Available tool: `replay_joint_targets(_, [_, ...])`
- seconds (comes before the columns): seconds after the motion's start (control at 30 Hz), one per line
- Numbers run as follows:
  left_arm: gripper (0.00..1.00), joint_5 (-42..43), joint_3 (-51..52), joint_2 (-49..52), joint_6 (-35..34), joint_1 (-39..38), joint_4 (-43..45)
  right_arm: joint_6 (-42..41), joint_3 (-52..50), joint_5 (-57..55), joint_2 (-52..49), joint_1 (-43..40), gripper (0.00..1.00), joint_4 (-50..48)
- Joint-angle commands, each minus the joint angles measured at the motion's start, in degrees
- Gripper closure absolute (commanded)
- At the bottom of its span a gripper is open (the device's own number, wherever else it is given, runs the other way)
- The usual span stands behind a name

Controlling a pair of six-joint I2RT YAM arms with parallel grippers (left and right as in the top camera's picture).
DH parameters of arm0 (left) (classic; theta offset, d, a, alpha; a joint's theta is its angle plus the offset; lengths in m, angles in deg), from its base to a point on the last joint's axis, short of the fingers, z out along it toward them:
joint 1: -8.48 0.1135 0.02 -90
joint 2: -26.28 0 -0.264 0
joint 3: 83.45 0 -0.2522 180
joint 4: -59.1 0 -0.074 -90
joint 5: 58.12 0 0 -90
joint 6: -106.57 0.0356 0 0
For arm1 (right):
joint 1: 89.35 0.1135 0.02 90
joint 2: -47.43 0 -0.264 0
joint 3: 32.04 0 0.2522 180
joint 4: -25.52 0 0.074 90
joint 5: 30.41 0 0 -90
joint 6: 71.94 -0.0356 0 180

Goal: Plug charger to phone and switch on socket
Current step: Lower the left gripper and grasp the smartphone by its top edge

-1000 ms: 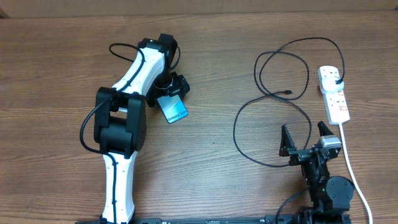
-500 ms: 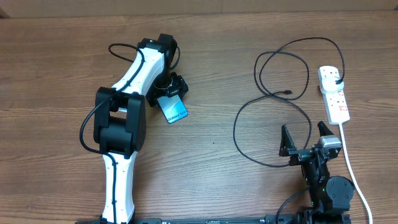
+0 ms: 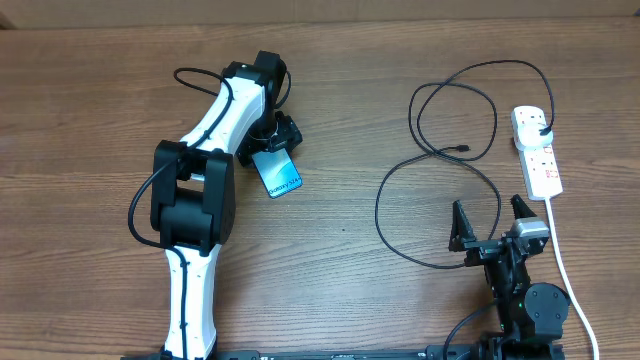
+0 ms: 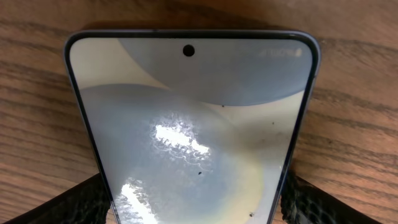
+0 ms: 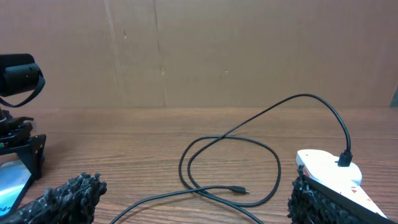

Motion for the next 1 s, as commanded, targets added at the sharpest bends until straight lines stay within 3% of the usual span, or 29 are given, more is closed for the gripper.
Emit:
replay_joint_targets(0.0, [0.09, -0.9, 1.9, 2.8, 1.1, -0.3, 1.2, 0.1, -0.6, -0.2, 0.4, -0.2, 0.00, -0.2])
replay_joint_targets(0.13, [0.00, 1.3, 3.4, 2.8, 0.6, -0.4, 0.9, 0.1, -0.6, -0.2, 0.4, -0.2, 0.00, -0.2])
replay_joint_targets(0.47, [0.03, 5.2, 5.0, 2.8, 0.6, -0.9, 0.5, 0.1, -0.6, -0.2, 0.4, -0.2, 0.00, -0.2])
replay_joint_targets(0.97, [0.07, 3.9, 5.0, 2.8, -0.9, -2.5, 0.9, 0.1, -0.6, -0.2, 0.4, -0.2, 0.00, -0.2])
